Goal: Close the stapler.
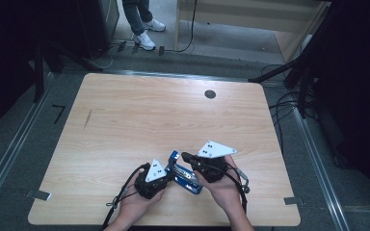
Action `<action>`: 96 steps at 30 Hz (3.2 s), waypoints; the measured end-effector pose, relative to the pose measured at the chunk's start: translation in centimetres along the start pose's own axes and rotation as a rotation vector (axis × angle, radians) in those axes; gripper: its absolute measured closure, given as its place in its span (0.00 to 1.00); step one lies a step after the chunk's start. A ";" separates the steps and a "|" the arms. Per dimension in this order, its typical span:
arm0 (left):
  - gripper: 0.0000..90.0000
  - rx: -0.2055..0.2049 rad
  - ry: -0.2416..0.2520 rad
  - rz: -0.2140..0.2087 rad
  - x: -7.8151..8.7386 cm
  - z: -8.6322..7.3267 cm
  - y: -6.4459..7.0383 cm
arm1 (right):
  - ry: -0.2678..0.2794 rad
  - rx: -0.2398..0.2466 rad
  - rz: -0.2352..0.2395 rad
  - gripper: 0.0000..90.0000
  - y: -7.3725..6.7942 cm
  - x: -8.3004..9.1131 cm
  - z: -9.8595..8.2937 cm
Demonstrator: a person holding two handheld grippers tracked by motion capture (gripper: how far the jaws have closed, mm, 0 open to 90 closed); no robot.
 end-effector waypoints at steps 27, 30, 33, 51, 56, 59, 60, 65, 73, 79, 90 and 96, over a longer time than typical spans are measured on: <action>1.00 0.001 0.003 0.002 0.0 0.0 0.0 | 0.043 0.026 0.007 1.00 -1.5 -1.2 4.3; 1.00 0.001 0.003 0.002 0.0 0.0 0.0 | 0.038 0.035 0.011 1.00 -1.6 -1.3 4.2; 1.00 0.001 0.003 0.003 0.0 0.0 0.0 | 0.036 0.036 0.014 1.00 -1.7 -1.3 4.1; 1.00 0.002 0.003 0.000 0.0 0.0 0.0 | 0.026 0.039 0.000 1.00 -1.4 -0.2 2.7; 1.00 -0.001 0.001 -0.002 0.0 0.0 0.0 | 0.028 0.032 -0.006 1.00 -1.1 0.5 1.9; 1.00 -0.004 -0.002 -0.003 0.1 0.0 0.0 | 0.026 0.025 -0.013 1.00 -0.9 1.2 1.2; 1.00 -0.005 -0.001 -0.003 0.1 0.0 0.0 | 0.028 0.026 -0.018 1.00 -0.8 1.3 1.0; 1.00 -0.026 -0.011 -0.022 0.1 -0.2 0.3 | 0.021 0.014 -0.025 1.00 -0.5 1.9 -0.2; 1.00 -0.010 -0.009 -0.024 0.1 -0.2 0.2 | -0.005 -0.014 -0.041 1.00 0.1 2.8 -2.9; 1.00 -0.019 -0.015 -0.024 0.2 -0.2 0.2 | -0.017 -0.035 -0.053 1.00 0.6 3.3 -4.6; 1.00 -0.030 -0.016 -0.029 0.1 -0.2 0.4 | -0.028 -0.080 -0.053 1.00 0.4 3.7 -7.3; 1.00 -0.027 -0.019 -0.028 0.1 -0.2 0.3 | -0.011 -0.082 -0.069 1.00 0.1 4.1 -7.8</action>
Point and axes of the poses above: each handheld gripper's, and its own axes: x roughly backward along the jaws, z roughly out of its top, y roughly to its right, the point moved 6 cm from there along -x, roughly forward along the jaws, and after that the axes turned 2 degrees about -z, right-handed, at the moved point
